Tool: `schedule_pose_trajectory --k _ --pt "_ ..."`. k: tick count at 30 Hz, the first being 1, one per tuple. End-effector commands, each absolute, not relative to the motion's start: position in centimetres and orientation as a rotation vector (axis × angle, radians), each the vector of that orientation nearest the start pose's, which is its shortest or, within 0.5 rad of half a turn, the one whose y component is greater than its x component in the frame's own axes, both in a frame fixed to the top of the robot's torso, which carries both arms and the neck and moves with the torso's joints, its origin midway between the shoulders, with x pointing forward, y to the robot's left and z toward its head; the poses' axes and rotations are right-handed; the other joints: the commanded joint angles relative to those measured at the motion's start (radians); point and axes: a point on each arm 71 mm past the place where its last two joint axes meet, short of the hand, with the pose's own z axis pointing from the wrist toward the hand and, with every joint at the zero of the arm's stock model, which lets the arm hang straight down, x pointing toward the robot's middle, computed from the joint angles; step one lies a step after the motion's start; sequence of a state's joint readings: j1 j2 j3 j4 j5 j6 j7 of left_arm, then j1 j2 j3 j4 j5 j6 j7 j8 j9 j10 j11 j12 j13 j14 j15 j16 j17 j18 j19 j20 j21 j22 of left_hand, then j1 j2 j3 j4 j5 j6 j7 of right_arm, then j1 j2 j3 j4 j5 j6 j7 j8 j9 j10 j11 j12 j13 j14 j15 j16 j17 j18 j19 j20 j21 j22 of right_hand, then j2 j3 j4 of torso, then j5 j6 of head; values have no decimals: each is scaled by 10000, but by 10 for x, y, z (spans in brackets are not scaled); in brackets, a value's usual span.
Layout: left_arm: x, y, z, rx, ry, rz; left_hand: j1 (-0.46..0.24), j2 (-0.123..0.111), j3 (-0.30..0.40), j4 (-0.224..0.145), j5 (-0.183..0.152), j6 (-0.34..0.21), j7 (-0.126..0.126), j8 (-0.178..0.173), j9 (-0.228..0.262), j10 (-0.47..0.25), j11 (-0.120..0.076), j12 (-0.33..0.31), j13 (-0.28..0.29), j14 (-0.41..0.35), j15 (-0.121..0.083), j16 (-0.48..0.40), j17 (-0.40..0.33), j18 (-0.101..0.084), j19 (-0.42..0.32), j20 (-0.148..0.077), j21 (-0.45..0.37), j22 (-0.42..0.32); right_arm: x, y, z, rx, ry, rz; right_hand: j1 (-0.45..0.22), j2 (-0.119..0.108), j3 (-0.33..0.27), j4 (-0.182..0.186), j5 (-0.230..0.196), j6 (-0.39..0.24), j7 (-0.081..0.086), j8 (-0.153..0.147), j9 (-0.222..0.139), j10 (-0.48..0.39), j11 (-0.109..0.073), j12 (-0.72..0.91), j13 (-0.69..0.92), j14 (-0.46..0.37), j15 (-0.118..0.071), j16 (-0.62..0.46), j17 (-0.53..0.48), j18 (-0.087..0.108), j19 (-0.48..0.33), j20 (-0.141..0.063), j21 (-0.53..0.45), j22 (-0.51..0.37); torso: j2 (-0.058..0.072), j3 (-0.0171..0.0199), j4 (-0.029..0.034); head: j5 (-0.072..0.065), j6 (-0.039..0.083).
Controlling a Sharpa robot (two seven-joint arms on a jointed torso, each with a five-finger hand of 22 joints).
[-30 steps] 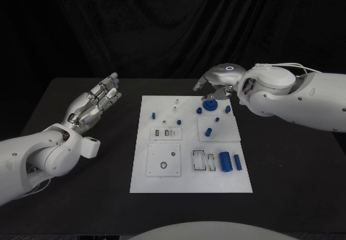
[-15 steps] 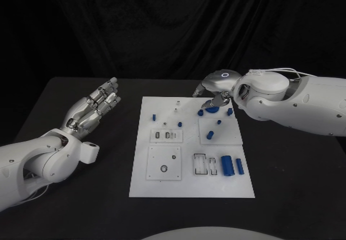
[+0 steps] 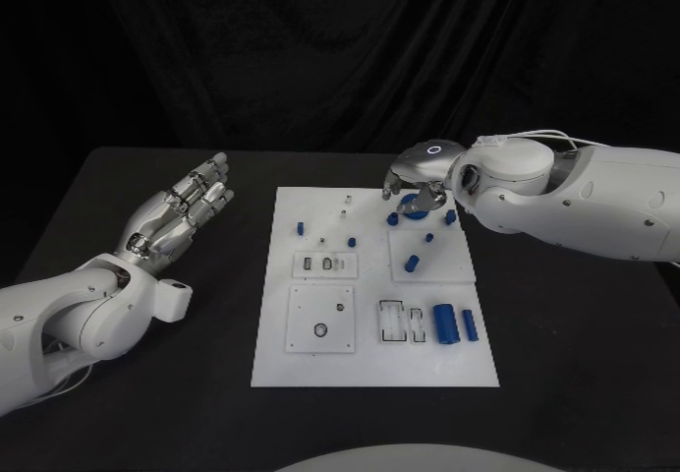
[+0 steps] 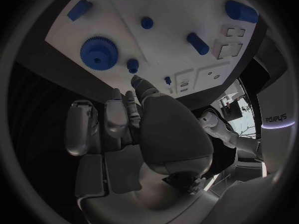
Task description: Assemble the parts on the task board
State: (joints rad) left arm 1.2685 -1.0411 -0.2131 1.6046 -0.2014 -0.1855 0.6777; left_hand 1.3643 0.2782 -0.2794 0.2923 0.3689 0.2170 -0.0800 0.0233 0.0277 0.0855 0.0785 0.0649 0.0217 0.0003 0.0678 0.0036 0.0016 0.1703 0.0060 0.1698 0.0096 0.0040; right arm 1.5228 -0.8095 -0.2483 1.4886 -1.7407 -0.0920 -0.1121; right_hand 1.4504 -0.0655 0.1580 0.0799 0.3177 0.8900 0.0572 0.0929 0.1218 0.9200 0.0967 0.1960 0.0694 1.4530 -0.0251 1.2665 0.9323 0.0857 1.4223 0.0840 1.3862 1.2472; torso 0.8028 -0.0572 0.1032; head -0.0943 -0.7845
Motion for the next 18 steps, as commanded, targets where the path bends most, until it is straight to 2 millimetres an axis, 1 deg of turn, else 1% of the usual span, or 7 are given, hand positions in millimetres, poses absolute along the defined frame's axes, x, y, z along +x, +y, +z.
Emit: schedule_pose_trajectory --k 1,3,5,9,11,13,18 --pt "446 272 -164 -6076 11904 -17411 102 36 -8 4 73 292 262 108 47 1 109 28 5 -3 21 -36 -16 50 -4 57 -40 -1 515 -196 -117 -6743 16110 2664 40 -77 97 -16 133 82 -26 -13 41 95 -18 -46 18 82 7 -77 -4 -89 -85 -7 -58 0 23 3 -12 21 -47" --pt "446 272 -165 -6081 11925 -17423 116 39 -7 3 114 445 398 132 63 -2 107 31 5 -3 27 -36 -16 56 -2 76 -38 1 516 -196 -117 -6812 16018 2639 24 -102 120 -17 151 91 -41 -19 51 126 -33 -48 21 76 -3 -95 -27 -85 -91 -14 -68 -11 27 3 -11 34 -60" --pt "447 272 -165 -6086 11947 -17440 122 41 -5 3 140 457 430 132 62 -4 106 31 5 -3 28 -36 -16 59 -1 82 -36 2 516 -196 -117 -6883 15936 2634 -30 -131 148 4 133 93 -55 -34 65 179 -51 -47 28 78 -17 -98 -13 -85 -91 -26 -72 -6 33 -7 0 31 -71" --pt "447 272 -165 -6093 11968 -17442 131 40 -3 2 182 439 429 125 57 -9 108 28 3 -3 30 -36 -16 62 3 92 -32 5 515 -196 -119 -6951 15909 2666 -136 -193 202 45 11 102 -75 -63 97 274 -78 -49 43 78 -39 -114 -7 -85 -92 -48 -83 -1 36 -5 -30 72 -90" --pt "448 272 -165 -6094 11976 -17439 131 40 -3 2 182 439 429 125 57 -9 108 28 3 -3 30 -36 -16 62 3 92 -32 5 514 -196 -120 -6973 15923 2680 -157 -208 220 52 -33 96 -84 -76 105 305 -87 -47 49 80 -45 -116 1 -86 -91 -54 -84 4 42 -3 -27 71 -96" --pt "448 272 -165 -6096 11983 -17441 138 39 -2 1 206 416 418 118 53 -17 111 23 2 -3 35 -36 -16 64 5 100 -30 6 514 -197 -120 -6984 15939 2688 -186 -226 238 63 -75 88 -96 -90 114 349 -98 -38 59 80 -52 -118 9 -85 -94 -61 -91 1 42 -11 -21 64 -101" --pt "448 272 -165 -6098 12000 -17457 150 41 3 1 240 421 405 113 52 -15 119 28 3 -3 44 -36 -16 67 9 113 -27 9 512 -200 -121 -6962 15890 2748 -377 -302 278 162 -367 108 -130 -125 174 464 -152 -26 100 55 -84 -183 -52 -72 -128 -88 -146 -45 40 -26 -5 54 -111"
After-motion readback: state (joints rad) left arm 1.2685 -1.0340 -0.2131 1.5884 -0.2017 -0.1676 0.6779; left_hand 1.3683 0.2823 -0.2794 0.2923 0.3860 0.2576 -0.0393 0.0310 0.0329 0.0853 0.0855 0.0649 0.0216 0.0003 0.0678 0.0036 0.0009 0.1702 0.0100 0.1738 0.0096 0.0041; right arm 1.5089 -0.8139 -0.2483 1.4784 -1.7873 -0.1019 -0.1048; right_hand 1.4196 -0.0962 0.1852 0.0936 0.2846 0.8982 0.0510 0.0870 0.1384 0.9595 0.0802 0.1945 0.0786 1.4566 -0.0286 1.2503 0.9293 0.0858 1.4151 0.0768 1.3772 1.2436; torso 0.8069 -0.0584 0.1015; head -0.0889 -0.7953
